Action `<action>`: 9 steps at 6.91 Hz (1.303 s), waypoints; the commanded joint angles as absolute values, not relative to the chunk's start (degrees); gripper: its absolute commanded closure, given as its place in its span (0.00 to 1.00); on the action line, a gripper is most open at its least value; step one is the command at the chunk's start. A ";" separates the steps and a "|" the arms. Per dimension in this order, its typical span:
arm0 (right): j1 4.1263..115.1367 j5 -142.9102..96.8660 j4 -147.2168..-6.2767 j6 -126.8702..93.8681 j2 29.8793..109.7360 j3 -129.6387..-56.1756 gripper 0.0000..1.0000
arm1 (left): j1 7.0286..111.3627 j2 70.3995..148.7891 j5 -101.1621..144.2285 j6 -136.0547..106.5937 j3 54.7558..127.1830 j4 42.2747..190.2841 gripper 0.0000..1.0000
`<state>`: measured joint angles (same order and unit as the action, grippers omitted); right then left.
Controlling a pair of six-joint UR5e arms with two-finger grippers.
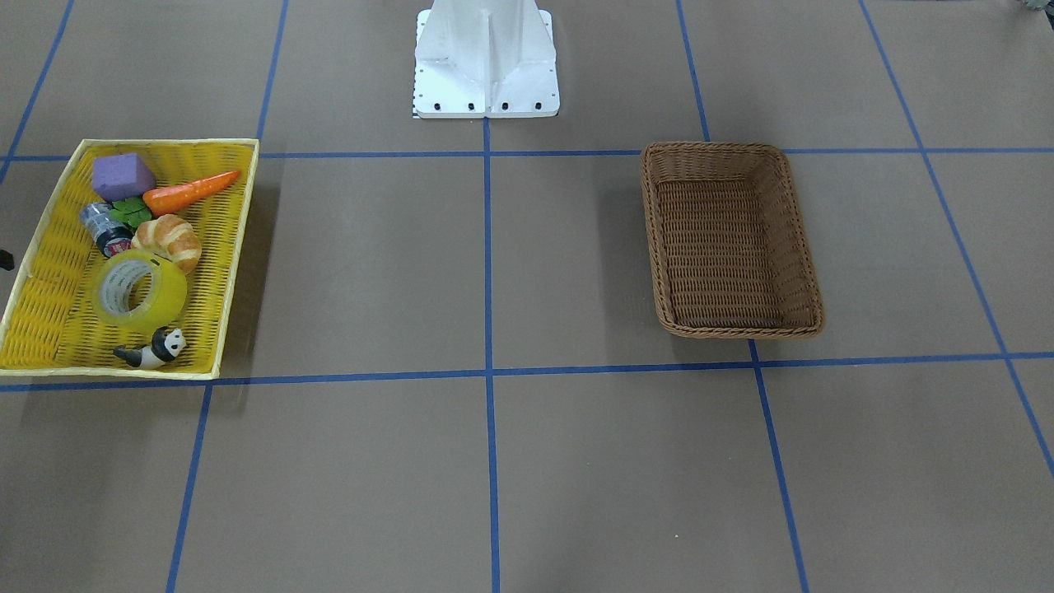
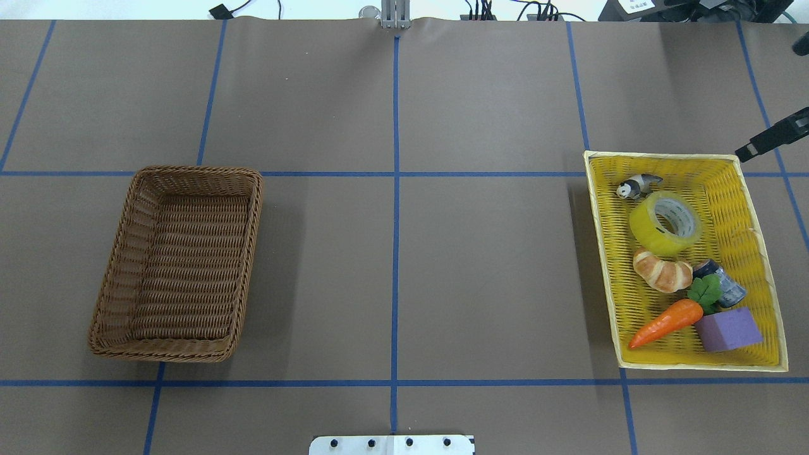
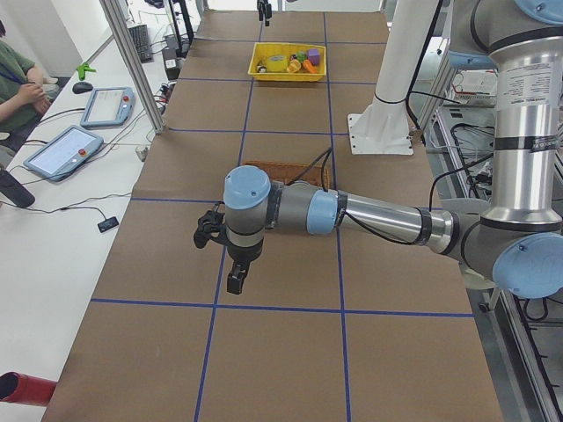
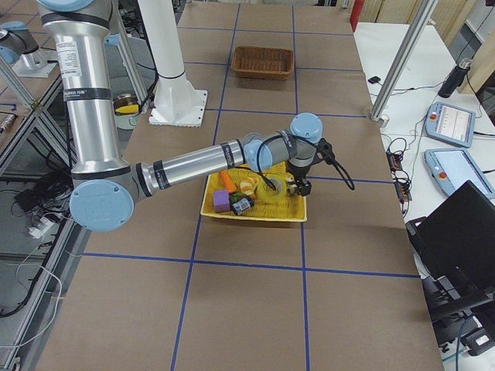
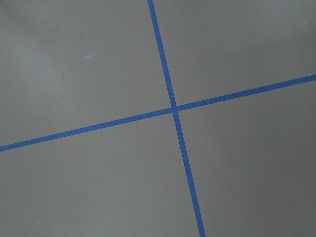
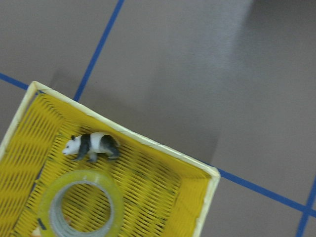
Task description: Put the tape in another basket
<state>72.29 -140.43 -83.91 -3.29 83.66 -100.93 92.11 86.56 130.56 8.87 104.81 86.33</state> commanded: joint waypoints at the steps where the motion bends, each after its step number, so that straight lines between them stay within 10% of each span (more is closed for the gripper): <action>1: 66.37 -140.89 -83.41 -3.96 83.24 -98.98 0.00 | 92.11 86.57 130.61 8.79 104.68 86.40 0.02; 9: 62.05 -140.98 -83.50 -3.25 79.80 -88.16 0.00 | 92.02 86.57 130.61 8.70 104.59 86.40 0.02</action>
